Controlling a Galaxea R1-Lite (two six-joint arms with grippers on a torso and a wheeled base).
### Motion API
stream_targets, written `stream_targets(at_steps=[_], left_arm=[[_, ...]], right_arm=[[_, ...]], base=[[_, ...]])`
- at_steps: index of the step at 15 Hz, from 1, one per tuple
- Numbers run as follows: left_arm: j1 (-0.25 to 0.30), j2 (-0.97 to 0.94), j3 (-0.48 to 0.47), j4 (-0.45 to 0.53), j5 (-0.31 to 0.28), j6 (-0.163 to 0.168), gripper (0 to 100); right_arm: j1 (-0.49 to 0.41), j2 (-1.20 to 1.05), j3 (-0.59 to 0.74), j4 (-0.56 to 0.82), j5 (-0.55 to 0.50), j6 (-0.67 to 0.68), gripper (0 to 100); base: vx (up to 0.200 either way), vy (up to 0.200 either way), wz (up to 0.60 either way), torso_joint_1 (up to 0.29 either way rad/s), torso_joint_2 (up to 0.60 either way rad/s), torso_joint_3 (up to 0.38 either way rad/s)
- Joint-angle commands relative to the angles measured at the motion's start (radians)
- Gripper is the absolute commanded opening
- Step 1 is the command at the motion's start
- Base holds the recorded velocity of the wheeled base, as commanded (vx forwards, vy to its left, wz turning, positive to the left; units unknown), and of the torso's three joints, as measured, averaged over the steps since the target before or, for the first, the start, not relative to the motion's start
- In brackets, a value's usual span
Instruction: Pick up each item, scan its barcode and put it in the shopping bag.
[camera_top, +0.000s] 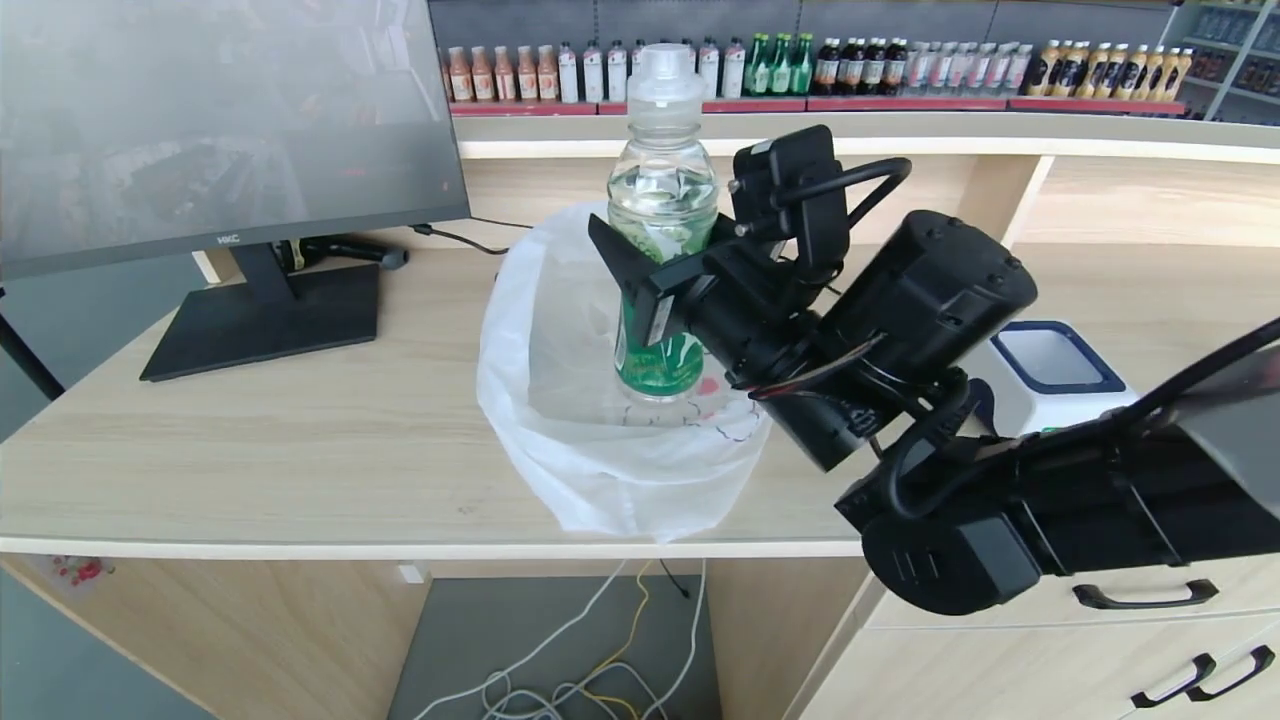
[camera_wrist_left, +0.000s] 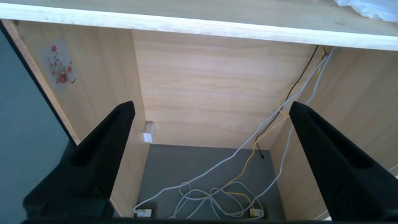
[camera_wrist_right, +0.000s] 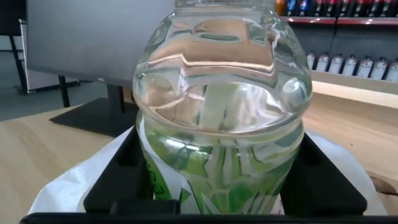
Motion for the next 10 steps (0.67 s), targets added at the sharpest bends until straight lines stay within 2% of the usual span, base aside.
stream_targets(at_steps=[1, 7, 10], left_arm=[[0.0, 0.0, 0.0, 0.0, 0.0, 0.0, 100], [0.0, 0.0, 0.0, 0.0, 0.0, 0.0, 100], [0.0, 0.0, 0.0, 0.0, 0.0, 0.001, 100]], right_arm=[[0.0, 0.055, -0.048, 0.0, 0.0, 0.011, 0], [-0.022, 0.113, -0.101, -0.015, 0.0, 0.025, 0], [-0.023, 0.151, -0.175, -0.014, 0.002, 0.026, 0]], base=[[0.0, 0.0, 0.0, 0.0, 0.0, 0.0], [0.0, 0.0, 0.0, 0.0, 0.0, 0.0], [0.0, 0.0, 0.0, 0.0, 0.0, 0.0]])
